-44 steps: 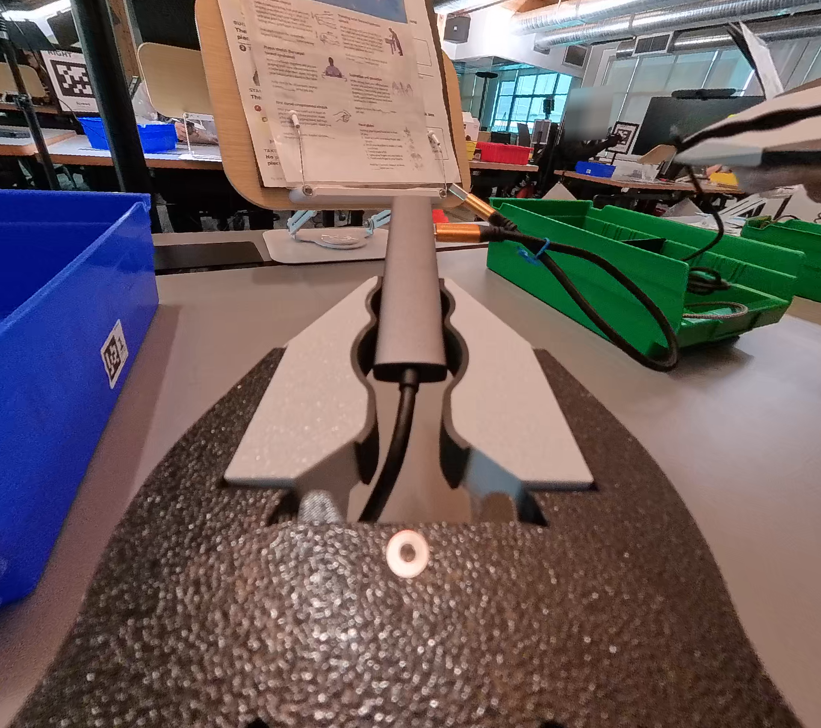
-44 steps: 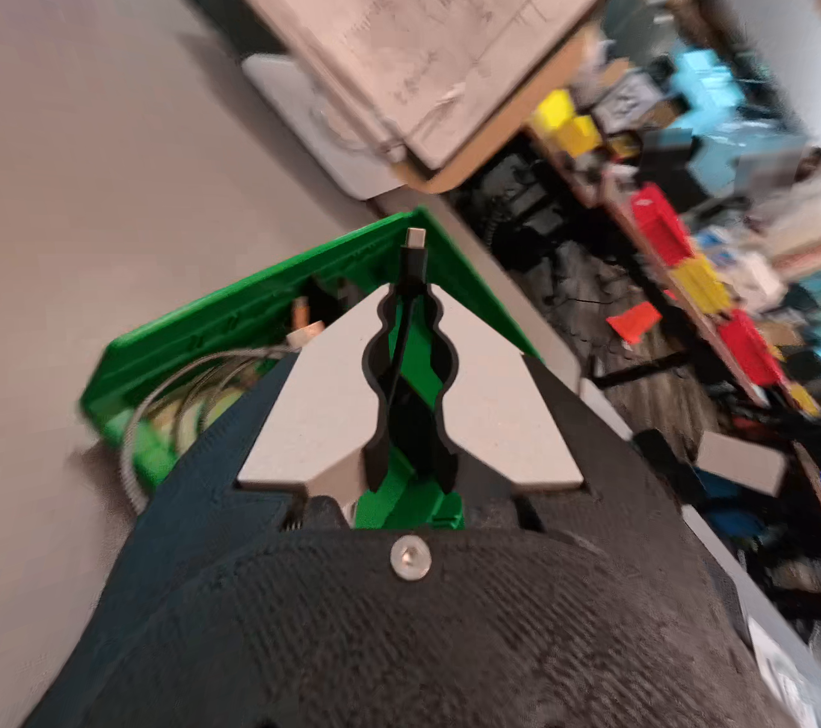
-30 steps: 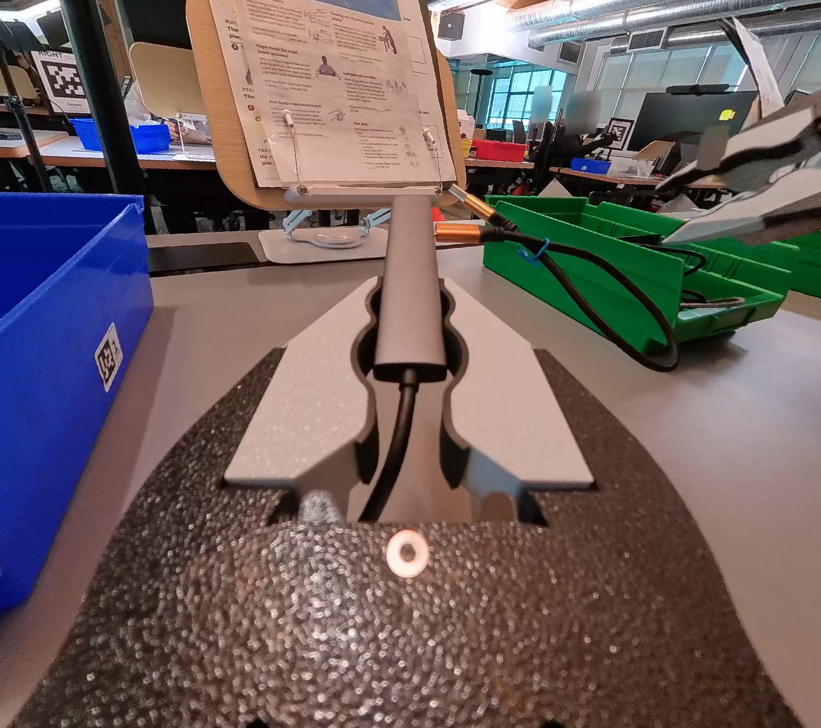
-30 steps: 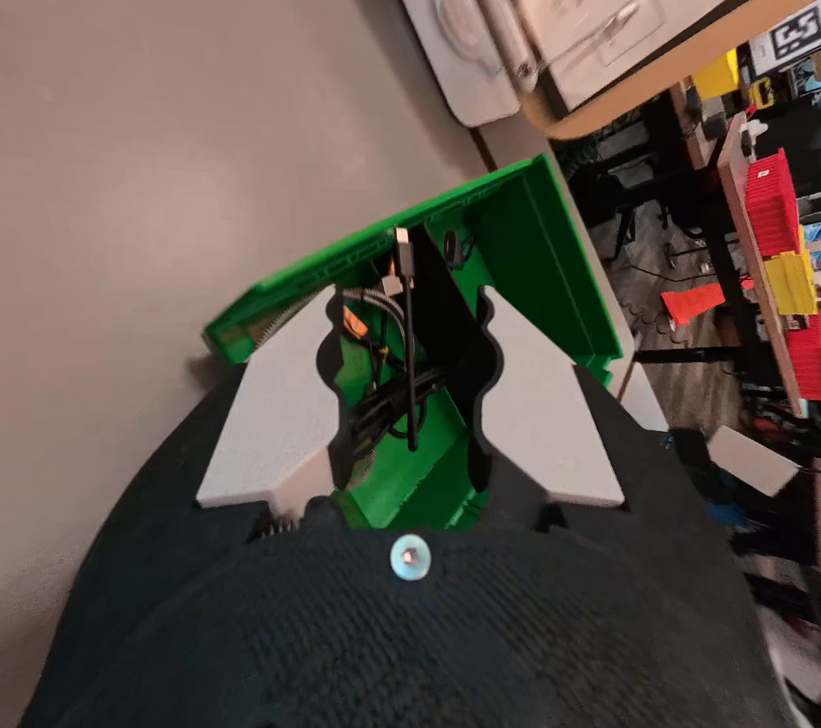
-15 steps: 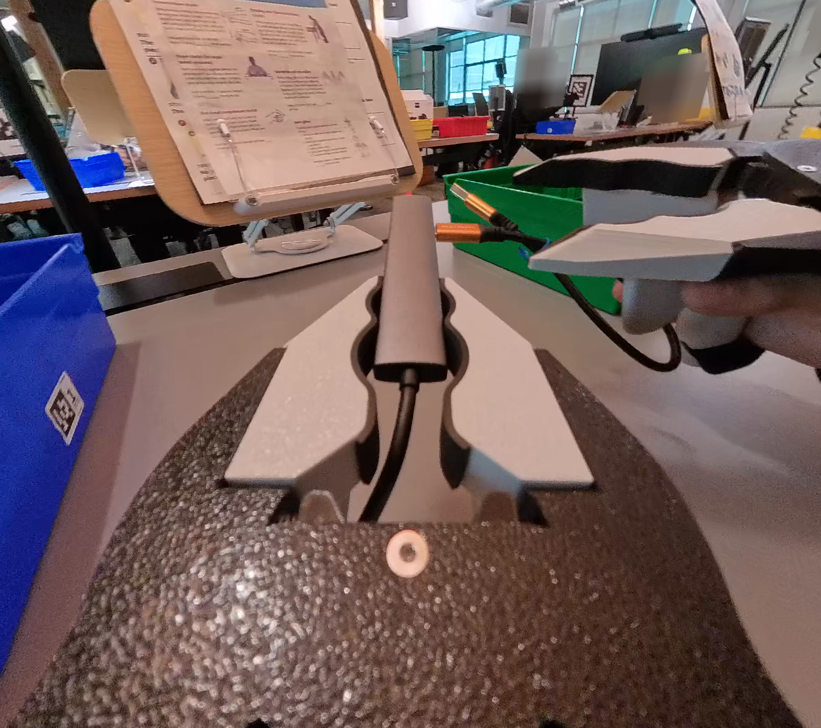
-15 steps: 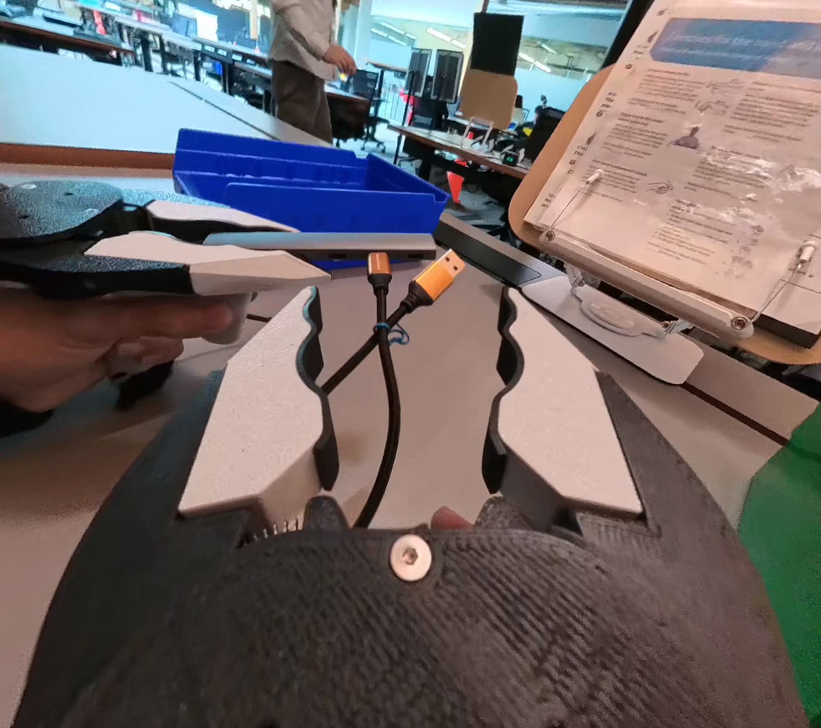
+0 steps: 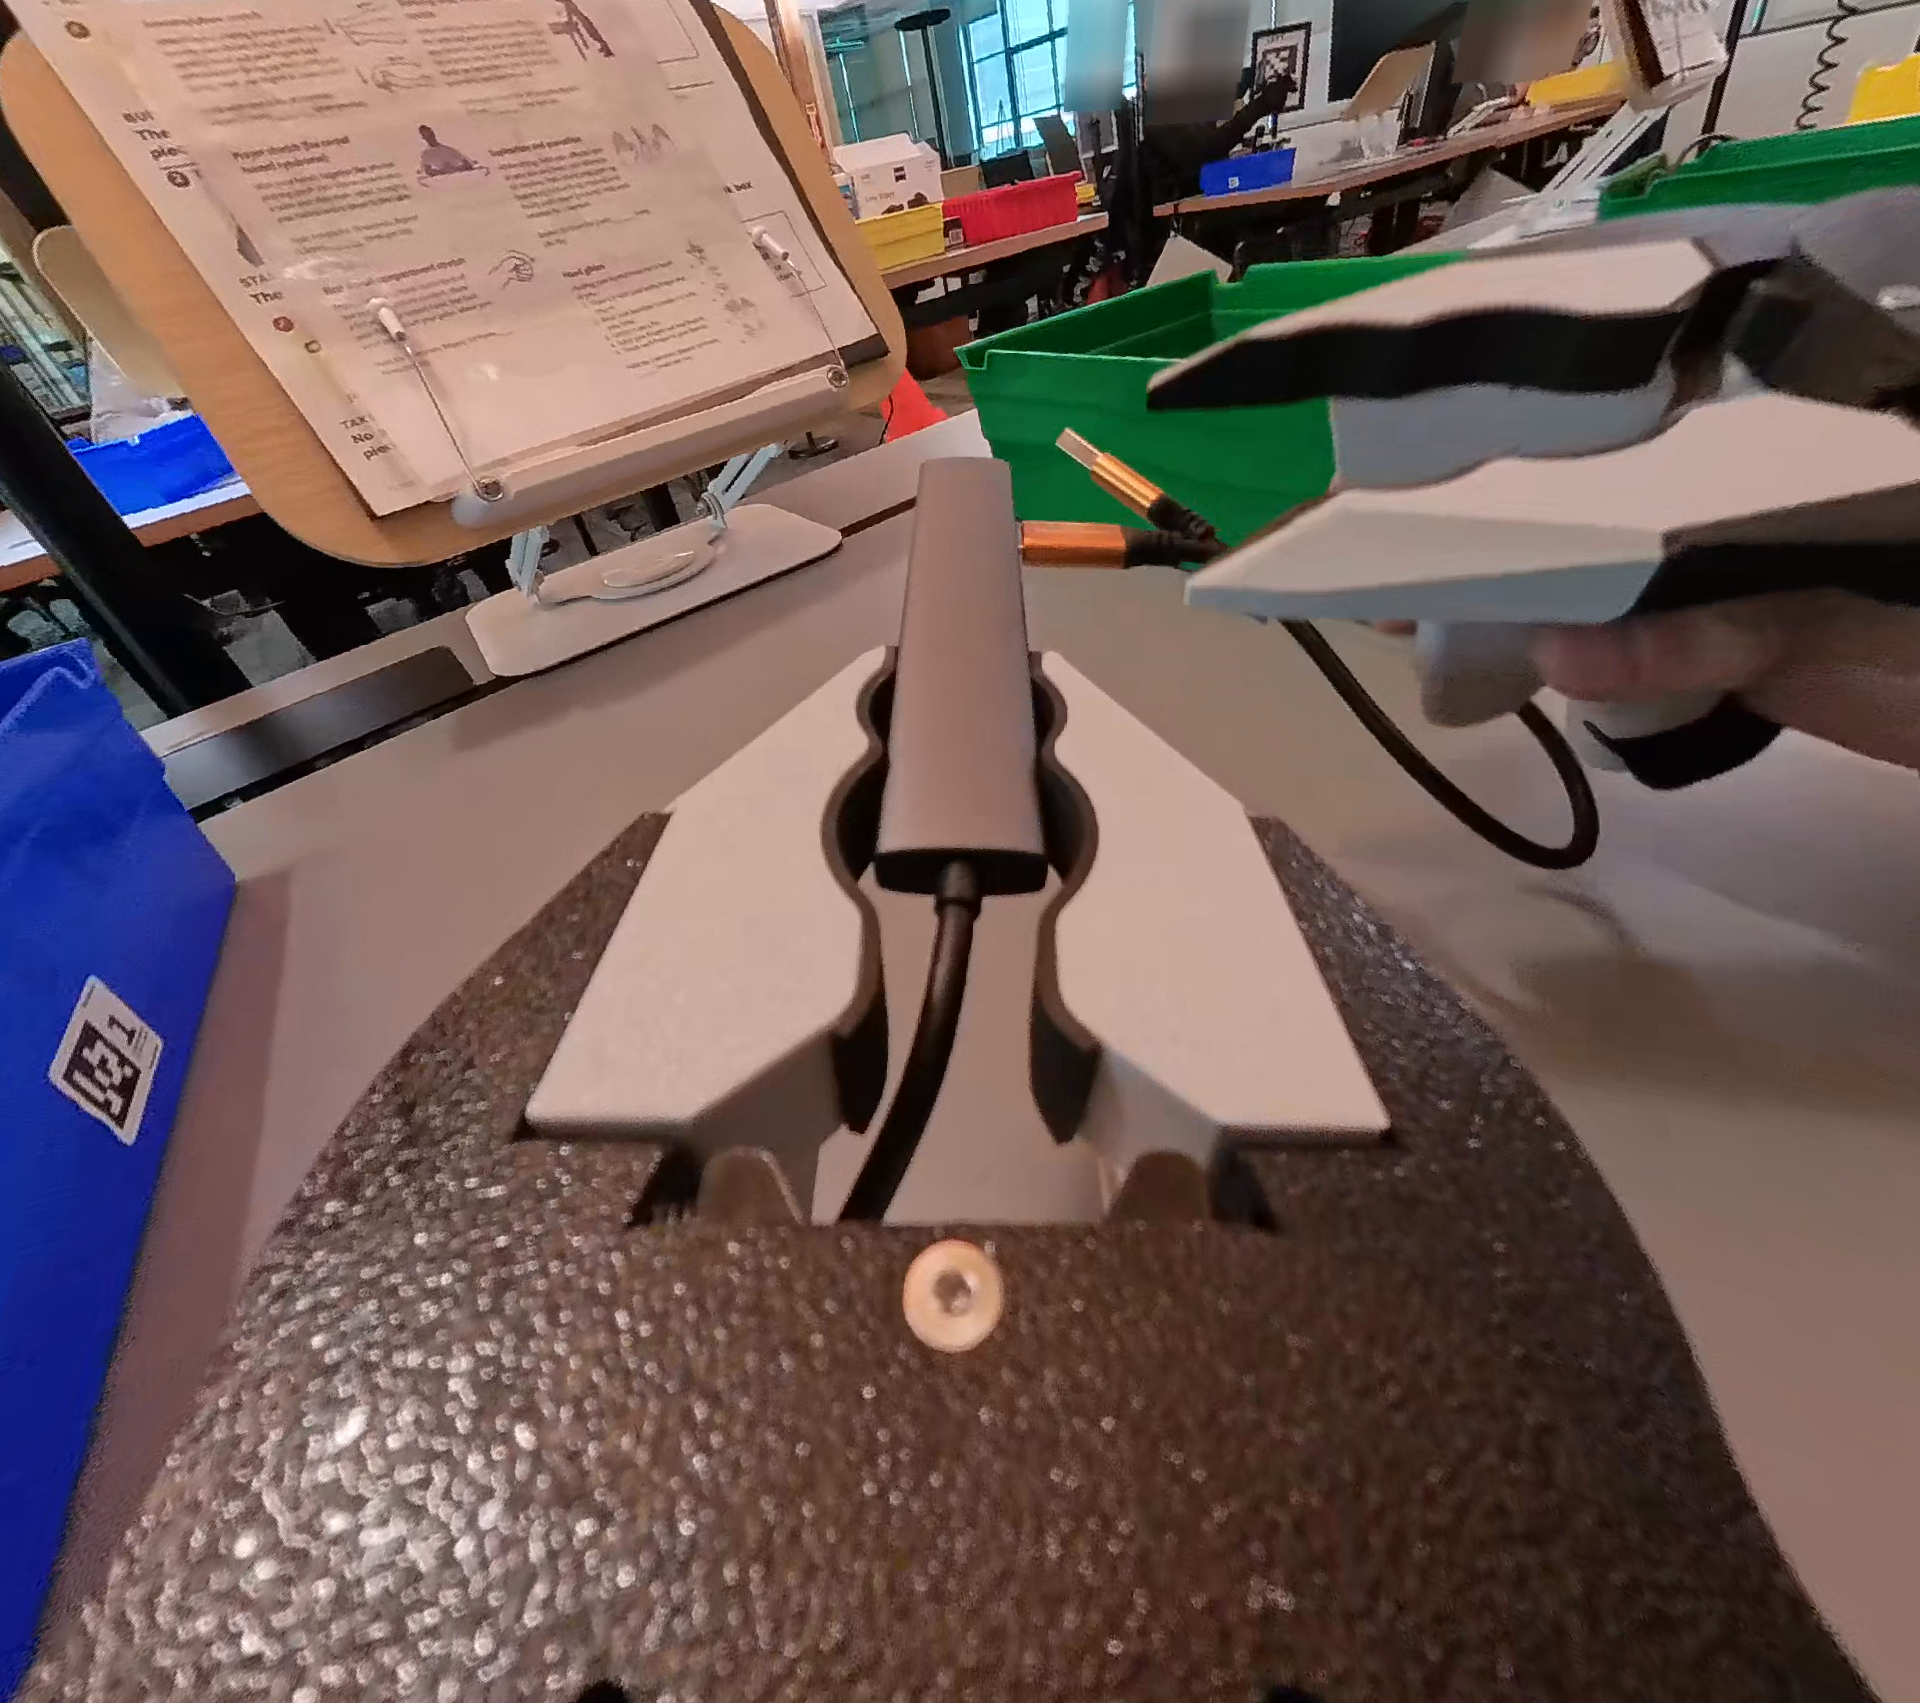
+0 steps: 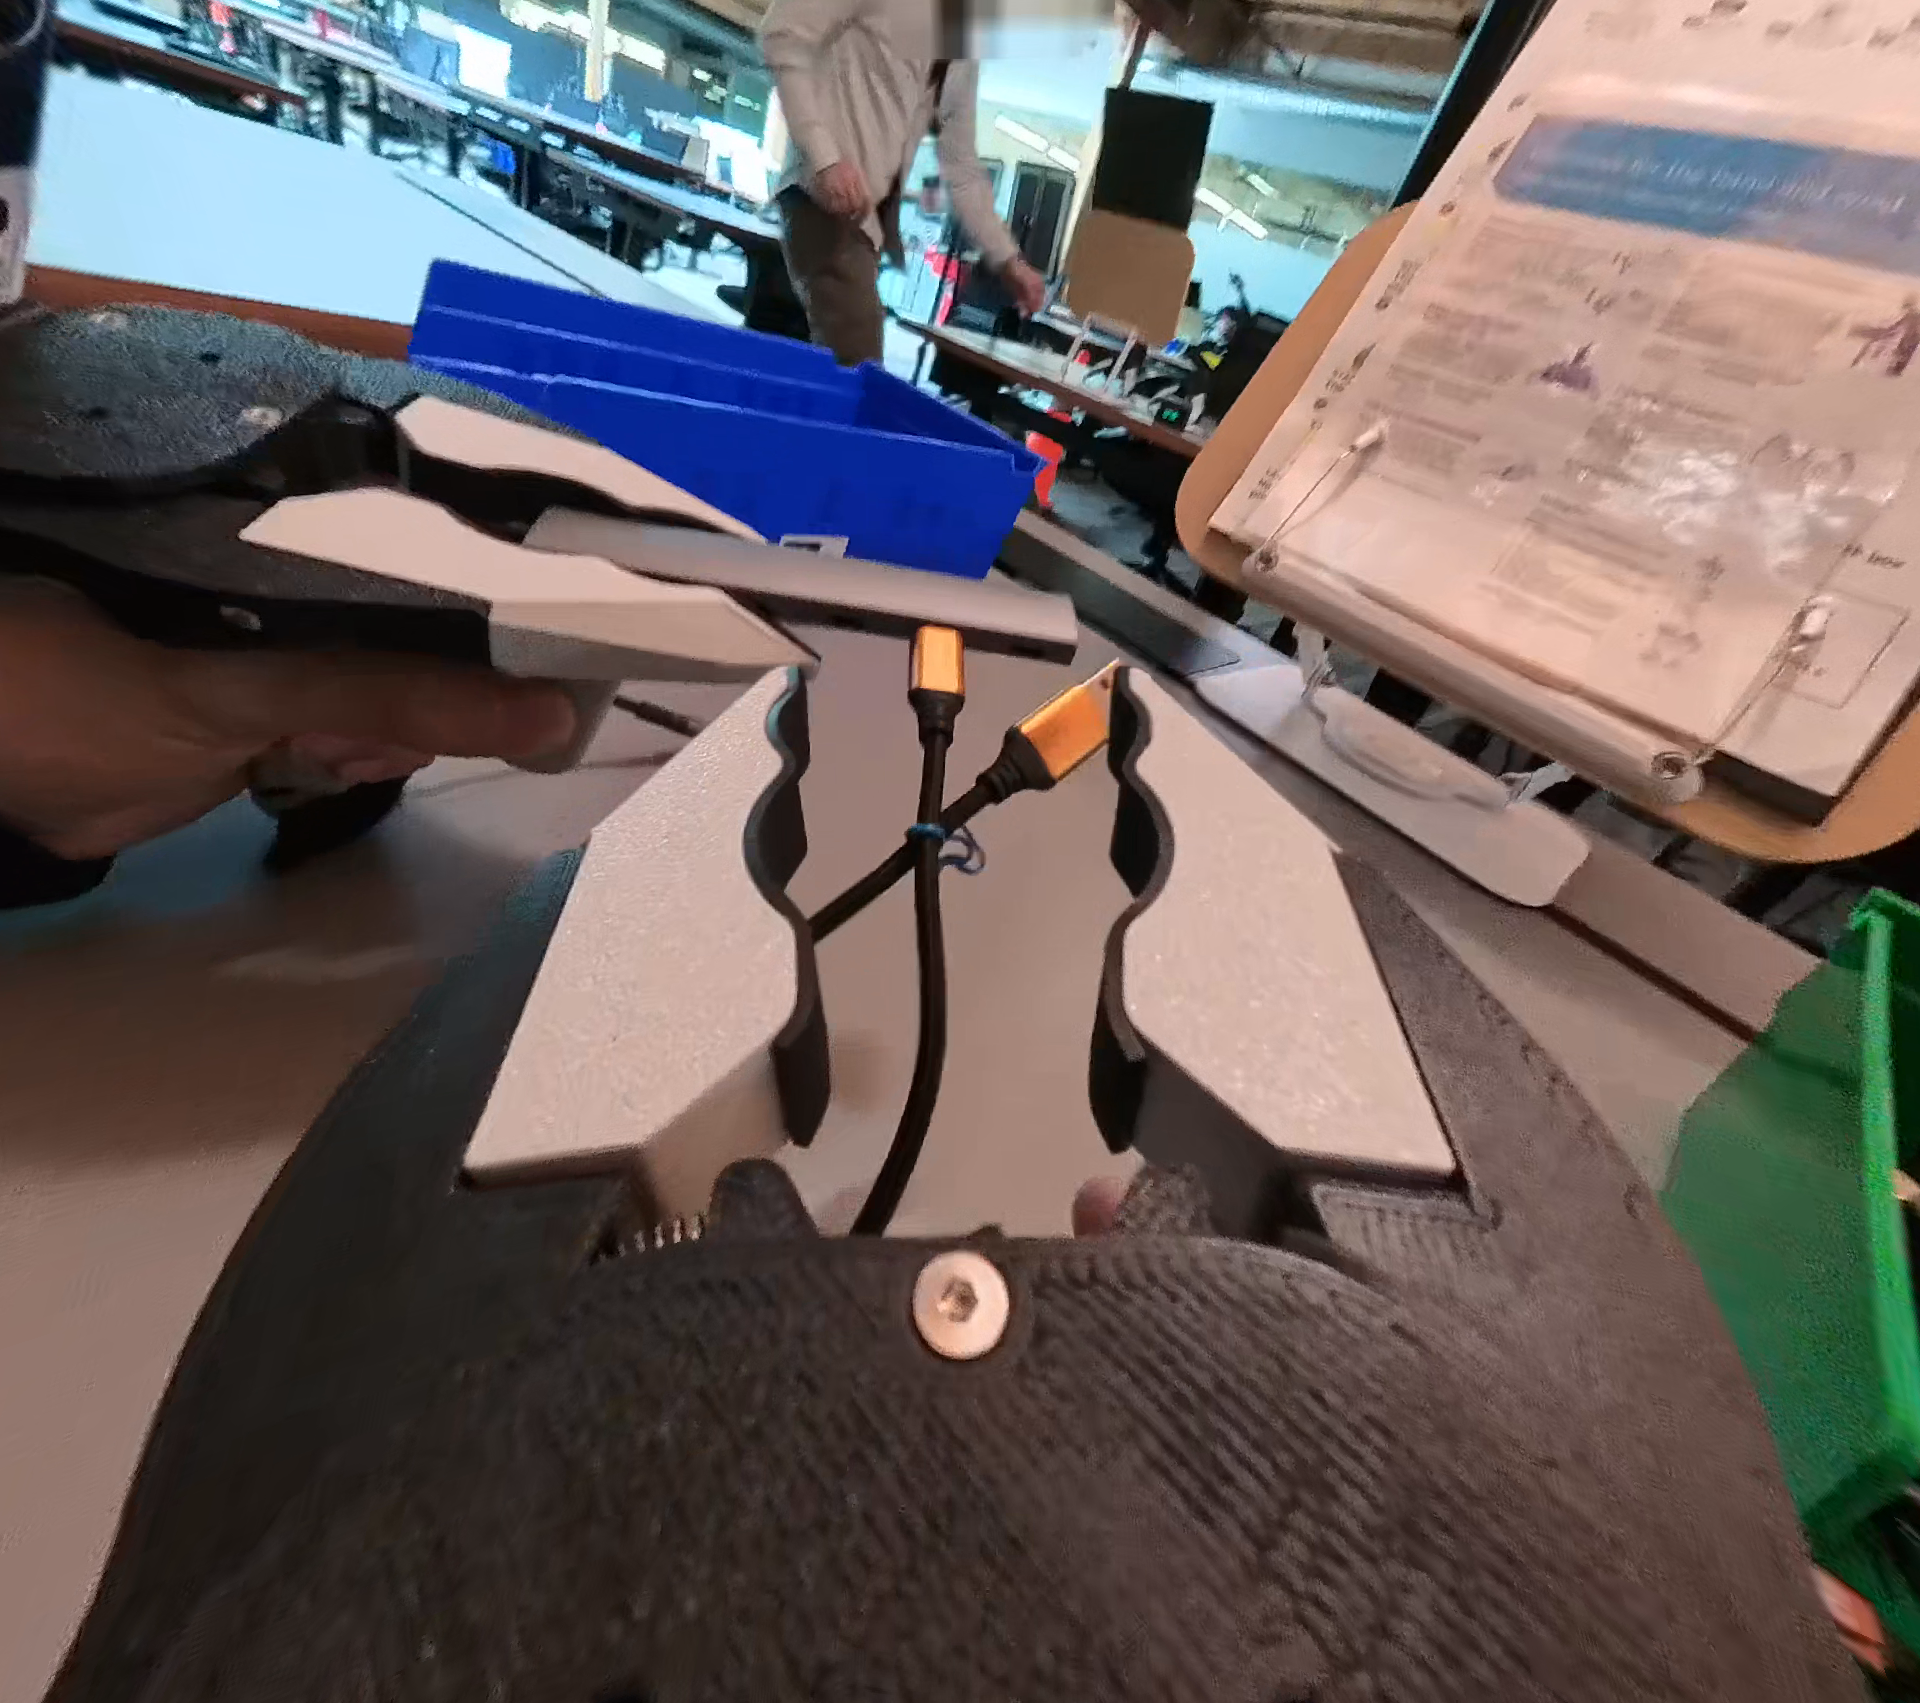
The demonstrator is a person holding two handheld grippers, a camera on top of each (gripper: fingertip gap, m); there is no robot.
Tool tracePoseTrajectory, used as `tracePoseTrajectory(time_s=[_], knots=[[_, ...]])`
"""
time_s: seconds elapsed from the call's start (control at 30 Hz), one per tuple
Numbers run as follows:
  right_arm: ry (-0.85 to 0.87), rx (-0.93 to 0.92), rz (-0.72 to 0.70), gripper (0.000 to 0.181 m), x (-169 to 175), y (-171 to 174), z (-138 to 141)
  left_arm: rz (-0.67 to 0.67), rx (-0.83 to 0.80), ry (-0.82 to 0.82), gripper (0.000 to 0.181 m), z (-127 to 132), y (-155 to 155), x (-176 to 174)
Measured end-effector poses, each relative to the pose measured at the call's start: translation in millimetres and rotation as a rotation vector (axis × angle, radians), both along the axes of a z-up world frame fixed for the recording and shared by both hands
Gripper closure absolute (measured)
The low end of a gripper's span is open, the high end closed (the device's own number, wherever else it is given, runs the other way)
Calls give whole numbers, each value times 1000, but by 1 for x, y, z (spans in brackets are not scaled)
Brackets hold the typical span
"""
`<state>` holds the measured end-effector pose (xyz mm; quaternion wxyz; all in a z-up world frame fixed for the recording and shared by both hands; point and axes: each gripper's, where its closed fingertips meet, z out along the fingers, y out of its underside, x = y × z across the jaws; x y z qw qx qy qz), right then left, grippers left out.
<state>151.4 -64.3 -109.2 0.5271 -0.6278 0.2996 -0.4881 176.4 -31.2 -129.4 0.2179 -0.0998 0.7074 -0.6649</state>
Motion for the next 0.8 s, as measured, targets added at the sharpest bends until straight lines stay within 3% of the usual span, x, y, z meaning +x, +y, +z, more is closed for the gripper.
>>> tracePoseTrajectory(time_s=[0.43,0.57,0.8], knots=[[46,18,4,145,3,6,-10,-43,2,-21,160,1,-5,-8],[74,54,-21,167,6,0,-14,-55,18,-49,160,1,-7,-11],[27,105,-1,170,2,3,-5,-76,-5,-32,160,3,-9,-14]])
